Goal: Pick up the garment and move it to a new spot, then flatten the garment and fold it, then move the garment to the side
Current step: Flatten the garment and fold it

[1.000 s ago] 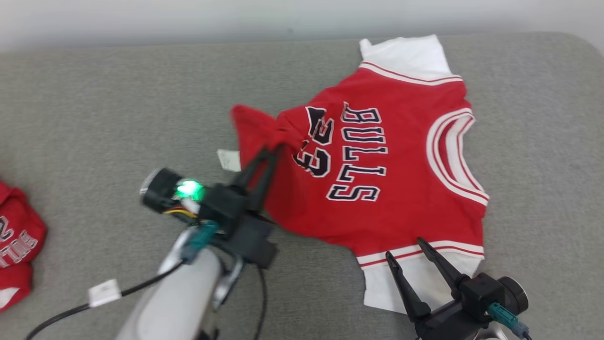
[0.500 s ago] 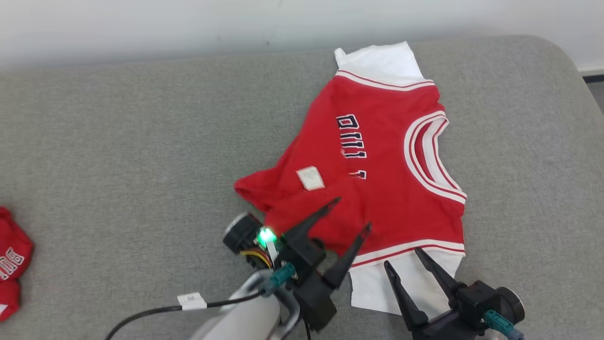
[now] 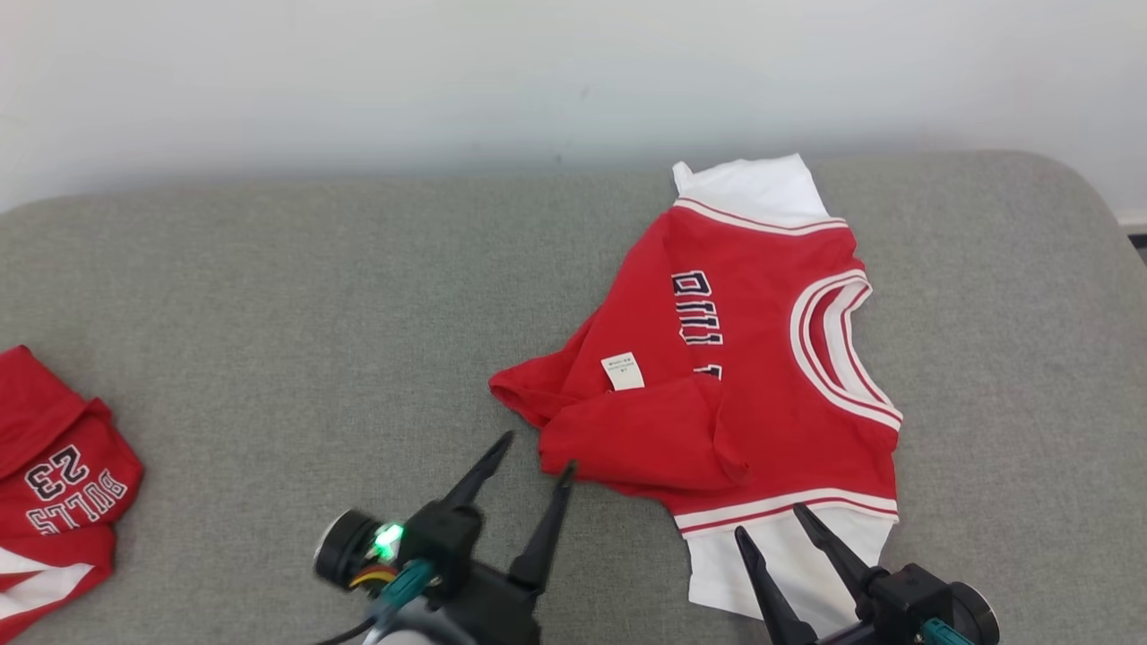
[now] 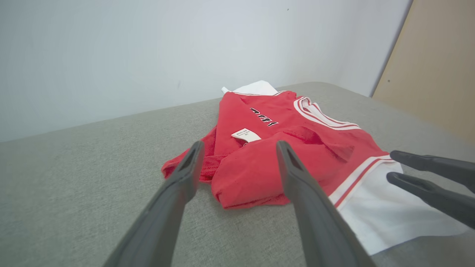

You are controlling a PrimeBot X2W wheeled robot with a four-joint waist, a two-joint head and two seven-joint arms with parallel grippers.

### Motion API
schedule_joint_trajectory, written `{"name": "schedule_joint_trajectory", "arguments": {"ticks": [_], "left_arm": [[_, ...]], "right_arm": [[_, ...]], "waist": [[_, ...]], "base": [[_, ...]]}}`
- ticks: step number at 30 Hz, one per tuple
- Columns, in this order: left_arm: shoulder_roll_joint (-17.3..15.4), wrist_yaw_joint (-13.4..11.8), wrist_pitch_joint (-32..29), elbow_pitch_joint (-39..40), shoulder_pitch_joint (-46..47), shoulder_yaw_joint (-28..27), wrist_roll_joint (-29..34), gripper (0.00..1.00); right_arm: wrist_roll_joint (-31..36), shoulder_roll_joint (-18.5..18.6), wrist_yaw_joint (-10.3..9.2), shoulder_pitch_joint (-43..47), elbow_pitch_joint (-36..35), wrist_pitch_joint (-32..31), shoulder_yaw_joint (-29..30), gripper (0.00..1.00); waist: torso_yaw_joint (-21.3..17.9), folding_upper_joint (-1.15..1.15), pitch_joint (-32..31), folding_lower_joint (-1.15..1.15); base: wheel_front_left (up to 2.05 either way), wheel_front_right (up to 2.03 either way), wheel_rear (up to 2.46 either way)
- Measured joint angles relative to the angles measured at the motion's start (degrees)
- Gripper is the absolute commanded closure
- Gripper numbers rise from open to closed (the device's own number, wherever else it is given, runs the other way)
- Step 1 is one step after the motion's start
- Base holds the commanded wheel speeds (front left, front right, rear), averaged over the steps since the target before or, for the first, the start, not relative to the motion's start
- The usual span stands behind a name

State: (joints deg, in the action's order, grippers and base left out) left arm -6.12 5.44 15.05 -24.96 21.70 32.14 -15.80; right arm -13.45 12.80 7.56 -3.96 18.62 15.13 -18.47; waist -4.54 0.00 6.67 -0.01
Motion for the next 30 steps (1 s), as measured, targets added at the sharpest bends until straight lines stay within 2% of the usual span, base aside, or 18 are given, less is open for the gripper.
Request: {"name": "schedule_joint_trajectory", "arguments": {"ticks": [8, 12, 15, 18, 21, 24, 30], "left_arm": [[-0.24, -0.08, 0.00, 2.04, -8.32, -7.35, 1.34, 0.00], [0.05, 0.71, 0.00, 1.21, -7.32, -8.13, 2.36, 0.00], [0.31, 1.64, 0.00, -0.97, -1.86, -6.84, 3.03, 0.00], [0.42, 1.72, 0.00, -3.71, 3.30, -4.35, 3.01, 0.00], [0.88, 2.07, 0.00, -7.26, 9.09, 1.31, 1.12, 0.00], [1.21, 2.09, -0.62, -11.02, 15.11, 6.91, -2.72, 0.00], [1.07, 2.09, -6.72, -17.56, 25.17, 17.26, -10.76, 0.00]], "right_arm": [[0.40, -0.59, 0.00, 1.64, -0.51, 0.00, 0.97, 0.00], [0.45, -0.56, 0.00, 1.38, -0.77, 0.00, 0.78, 0.00], [0.48, -0.43, 0.00, 0.03, -0.99, -0.01, 0.51, 0.00], [0.48, -0.38, 0.00, -0.79, -1.10, 0.00, 0.46, 0.00], [0.51, -0.40, 0.00, -1.28, -1.35, 0.00, 0.42, 0.00], [0.55, -0.47, 0.00, -2.03, -1.78, 0.00, 0.42, 0.00], [0.84, -0.83, 0.00, -3.21, -2.25, 0.00, 0.46, 0.00]], "waist": [[1.17, 0.00, -2.21, 0.00], [1.07, 0.00, -1.13, 0.00], [0.48, 0.00, 0.41, 0.01], [-0.27, 0.01, 1.62, 0.01], [-1.19, 0.01, 2.88, 0.02], [-2.13, 0.01, 4.23, 0.02], [-3.98, 0.01, 6.78, 0.02]], "base": [[0.00, 0.00, 0.00], [0.00, 0.00, 0.00], [0.00, 0.00, 0.00], [0.00, 0.00, 0.00], [0.00, 0.00, 0.00], [0.00, 0.00, 0.00], [0.00, 0.00, 0.00]]}}
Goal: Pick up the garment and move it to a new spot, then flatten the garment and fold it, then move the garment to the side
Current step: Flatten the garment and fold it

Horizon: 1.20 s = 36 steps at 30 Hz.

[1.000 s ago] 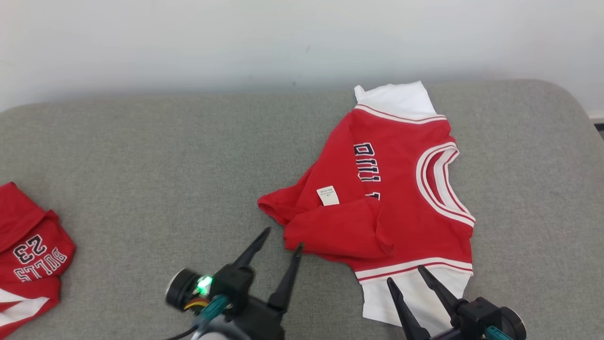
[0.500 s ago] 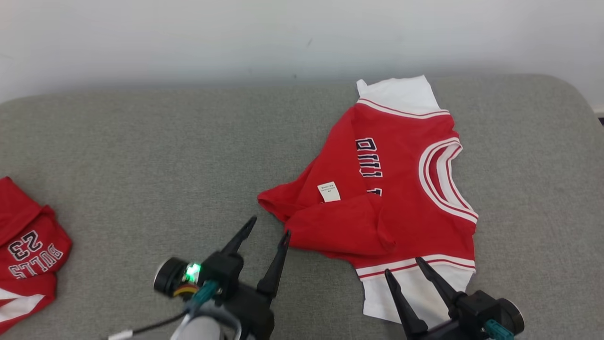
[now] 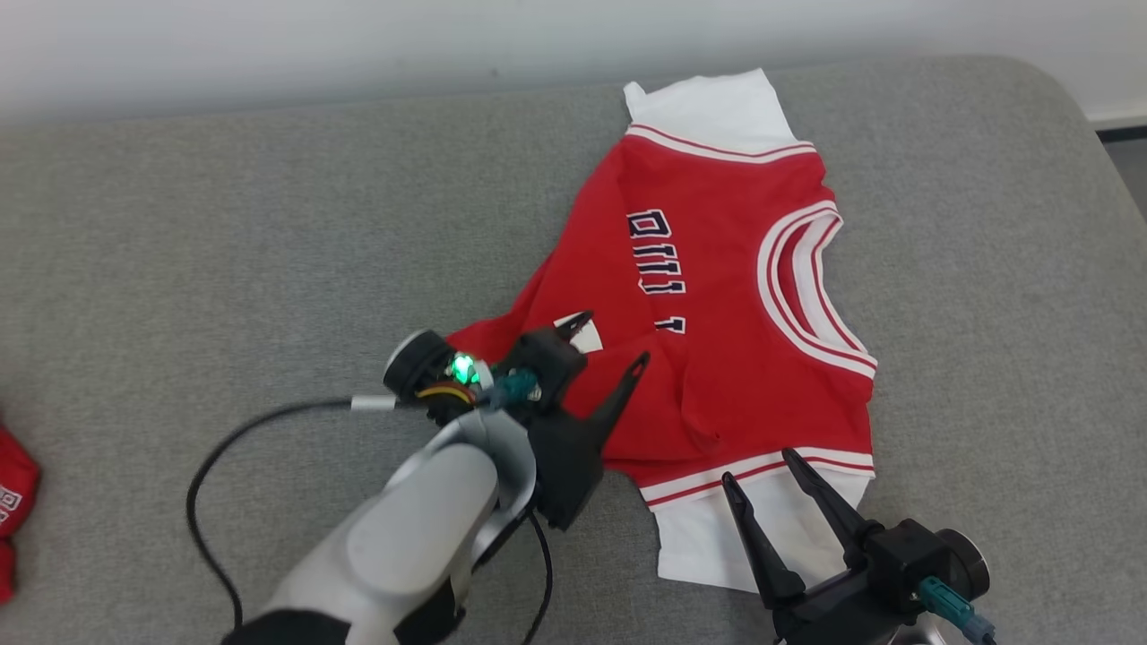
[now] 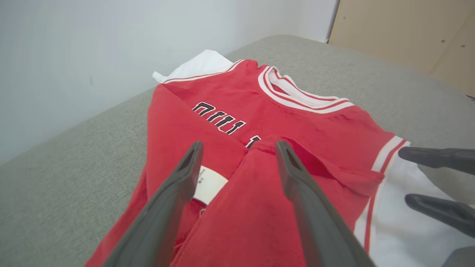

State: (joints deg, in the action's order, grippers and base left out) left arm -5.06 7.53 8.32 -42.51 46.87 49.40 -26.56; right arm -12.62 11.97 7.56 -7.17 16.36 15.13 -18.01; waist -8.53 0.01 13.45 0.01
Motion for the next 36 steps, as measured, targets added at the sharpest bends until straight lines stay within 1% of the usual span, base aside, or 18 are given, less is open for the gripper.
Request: {"name": "schedule_joint_trajectory", "arguments": {"ticks": [4, 9, 20, 23, 26, 32, 36], "left_arm": [[-0.21, 0.01, -3.75, -3.26, 5.29, 3.71, -4.72, 0.00], [-0.67, 0.00, -7.70, -5.81, 8.73, 5.63, -9.95, 0.00], [-3.56, 0.00, -16.93, -1.25, 9.34, 13.06, -22.40, 0.00], [-4.48, 0.00, -19.45, -0.03, 9.28, 15.07, -24.86, 0.00], [-5.16, 0.00, -20.73, 0.97, 9.33, 16.71, -26.69, 0.00], [-5.67, 0.00, -22.14, 1.68, 10.33, 18.93, -29.08, 0.00], [-5.99, 0.00, -21.86, 1.59, 11.16, 19.84, -29.63, 0.00]], "right_arm": [[0.16, -0.15, 0.00, -0.09, -0.02, 0.00, 0.03, 0.00], [0.57, -0.24, 0.00, -0.21, -0.18, 0.00, 0.35, 0.00], [0.82, -0.10, 0.00, -0.19, -0.12, 0.00, 0.43, 0.00], [0.88, -0.09, 0.00, -0.24, 0.12, 0.00, -0.03, 0.00], [0.88, 0.00, 0.00, -0.40, 0.14, 0.00, -0.34, 0.00], [0.87, 0.04, 0.00, -0.55, 0.43, 0.00, -0.69, 0.00], [0.83, 0.03, 0.00, -0.51, 0.57, 0.00, -0.86, 0.00]], "waist": [[-0.88, 0.00, 1.24, 0.00], [-1.18, 0.00, 1.80, 0.00], [1.07, 0.00, 1.39, -0.01], [1.34, 0.00, 0.98, -0.01], [1.39, 0.00, 0.69, -0.01], [1.02, 0.00, 0.51, -0.02], [0.61, 0.00, 0.50, -0.02]], "base": [[0.00, 0.00, 0.00], [0.00, 0.00, 0.00], [0.00, 0.00, 0.00], [0.00, 0.00, 0.00], [0.00, 0.00, 0.00], [0.00, 0.00, 0.00], [0.00, 0.00, 0.00]]}}
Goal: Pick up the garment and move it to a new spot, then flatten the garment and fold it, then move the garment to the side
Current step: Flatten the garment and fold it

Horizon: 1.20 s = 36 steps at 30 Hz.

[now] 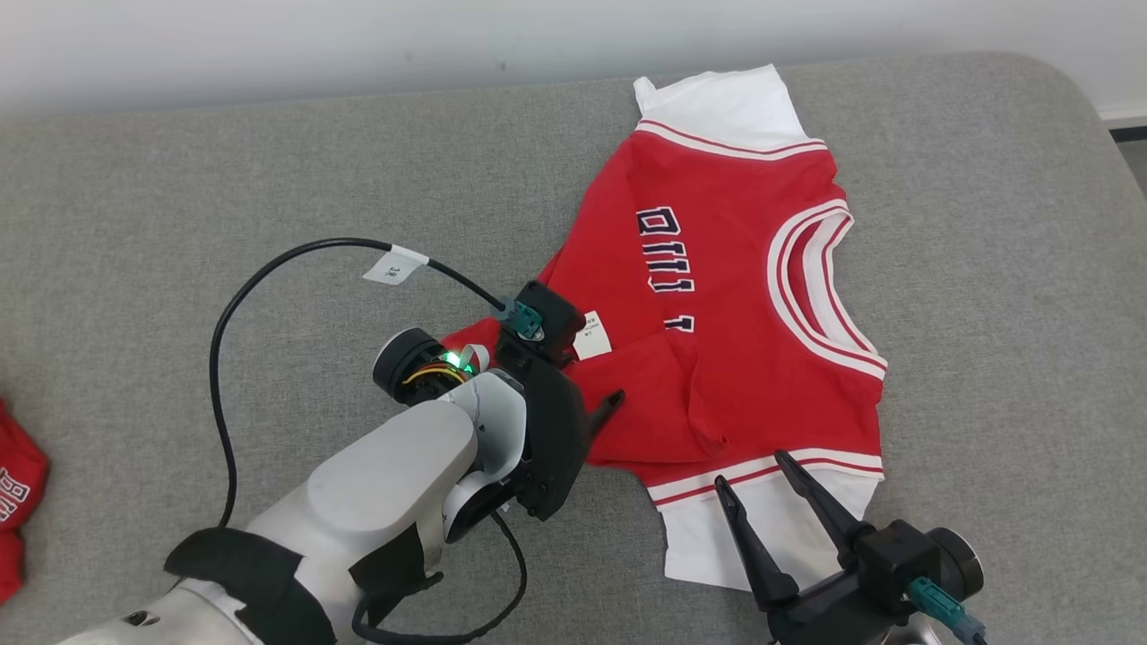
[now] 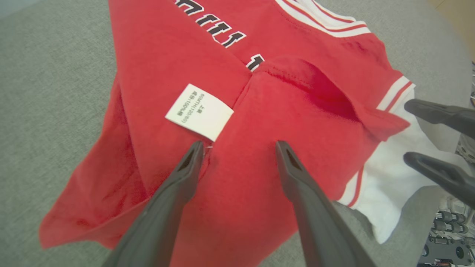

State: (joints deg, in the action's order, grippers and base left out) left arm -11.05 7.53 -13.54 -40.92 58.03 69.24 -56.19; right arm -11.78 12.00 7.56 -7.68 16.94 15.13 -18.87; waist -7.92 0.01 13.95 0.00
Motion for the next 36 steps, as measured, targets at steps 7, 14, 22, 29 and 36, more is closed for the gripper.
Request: {"name": "schedule_joint_trajectory", "arguments": {"ticks": [7, 14, 22, 29, 36], "left_arm": [[0.05, 0.01, 2.56, -0.32, 0.16, 1.62, -0.64, 1.00], [-0.27, 0.01, 10.53, -1.72, -0.37, 0.89, -0.81, 1.00], [-1.70, -5.69, 27.54, -5.73, -3.94, -7.37, -1.38, 1.00], [-5.28, -13.70, 28.59, 0.45, -12.41, -21.64, 3.89, 1.00], [-5.81, -17.95, 28.59, 9.21, -29.20, -34.79, 12.68, 1.00]], "right_arm": [[-0.14, 0.00, 0.00, 0.34, 0.25, 0.00, 0.12, 0.00], [-0.32, 0.08, 0.00, 0.77, 0.68, 0.00, 1.36, 0.00], [-0.38, -0.08, 0.00, 2.58, 1.01, 0.00, 2.37, 0.00], [-0.38, -0.46, 0.00, 3.74, 1.34, 0.00, 2.58, 0.00], [-0.35, -1.04, 0.00, 4.53, 2.19, 0.00, 2.93, 0.00]], "waist": [[-0.17, 0.00, -0.15, 0.00], [0.63, 0.00, -0.92, 0.00], [3.66, 0.00, -3.28, 0.00], [7.85, -0.01, -5.73, 0.00], [11.91, -0.01, -7.86, 0.00]], "base": [[0.00, 0.00, 0.00], [0.00, 0.00, 0.00], [0.00, 0.00, 0.00], [0.00, 0.00, 0.00], [0.00, 0.00, 0.00]]}}
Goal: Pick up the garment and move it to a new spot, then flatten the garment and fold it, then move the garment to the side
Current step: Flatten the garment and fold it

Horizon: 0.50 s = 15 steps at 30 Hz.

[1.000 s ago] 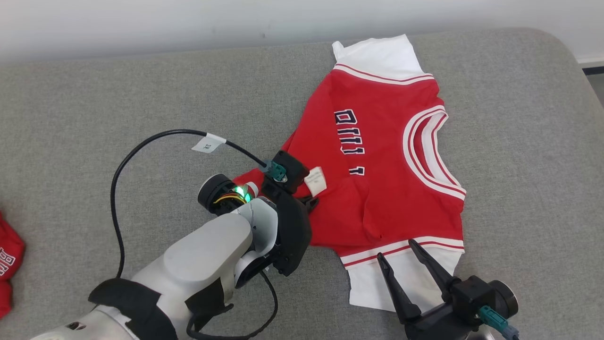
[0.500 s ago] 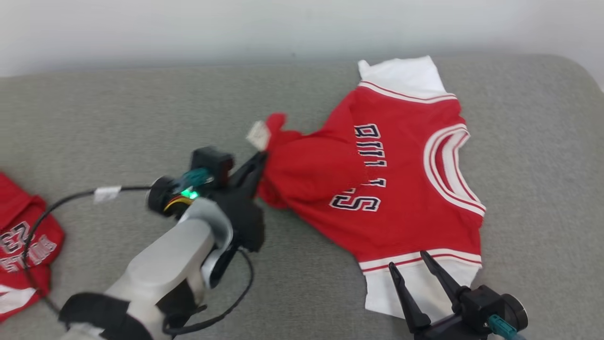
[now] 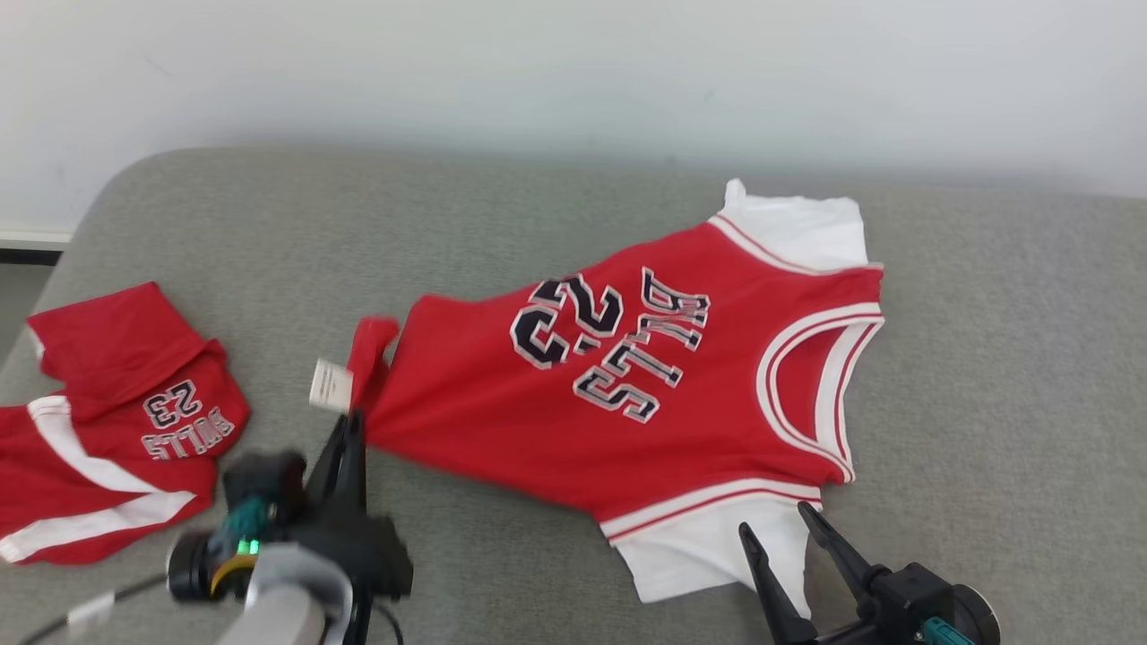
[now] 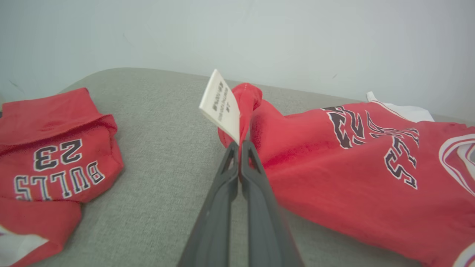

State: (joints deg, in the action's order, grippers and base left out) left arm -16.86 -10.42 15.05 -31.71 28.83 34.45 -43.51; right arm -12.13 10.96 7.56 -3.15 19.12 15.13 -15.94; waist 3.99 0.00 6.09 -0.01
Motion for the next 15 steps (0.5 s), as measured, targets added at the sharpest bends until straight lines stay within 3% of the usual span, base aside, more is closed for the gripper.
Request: {"name": "schedule_joint_trajectory", "arguments": {"ticks": [1, 2, 3, 4, 15], "left_arm": [[0.23, -0.18, 0.00, 0.80, -2.04, -1.40, 1.41, 1.00], [0.55, -0.20, -0.01, 1.47, -3.94, -2.65, 2.37, 0.89], [1.42, -0.71, 0.00, 2.25, -7.50, -5.46, 4.16, 0.09], [1.74, -0.63, 0.00, 2.36, -9.01, -6.25, 5.35, 0.00], [5.49, -0.16, 0.00, 6.88, -19.15, -18.51, 17.12, 0.00]], "right_arm": [[0.00, -0.03, 0.00, 0.03, 0.08, -0.01, -0.07, 0.00], [0.00, -0.04, 0.00, 0.05, 0.10, -0.01, -0.15, 0.00], [-0.01, -0.08, 0.00, 0.05, 0.13, 0.00, -0.45, 0.00], [-0.02, -0.08, 0.00, 0.05, 0.14, -0.01, -0.63, 0.00], [-0.15, -0.08, 0.00, 0.12, 0.54, 0.00, -0.09, 0.00]], "waist": [[0.46, 0.00, -0.27, 0.00], [0.85, 0.00, -0.52, 0.00], [1.42, 0.00, -1.01, 0.00], [1.58, 0.00, -1.24, 0.00], [-0.55, 0.00, -2.25, 0.00]], "base": [[0.00, 0.00, 0.00], [0.00, 0.00, 0.00], [0.00, 0.00, 0.00], [0.00, 0.00, 0.00], [0.00, 0.00, 0.00]]}}
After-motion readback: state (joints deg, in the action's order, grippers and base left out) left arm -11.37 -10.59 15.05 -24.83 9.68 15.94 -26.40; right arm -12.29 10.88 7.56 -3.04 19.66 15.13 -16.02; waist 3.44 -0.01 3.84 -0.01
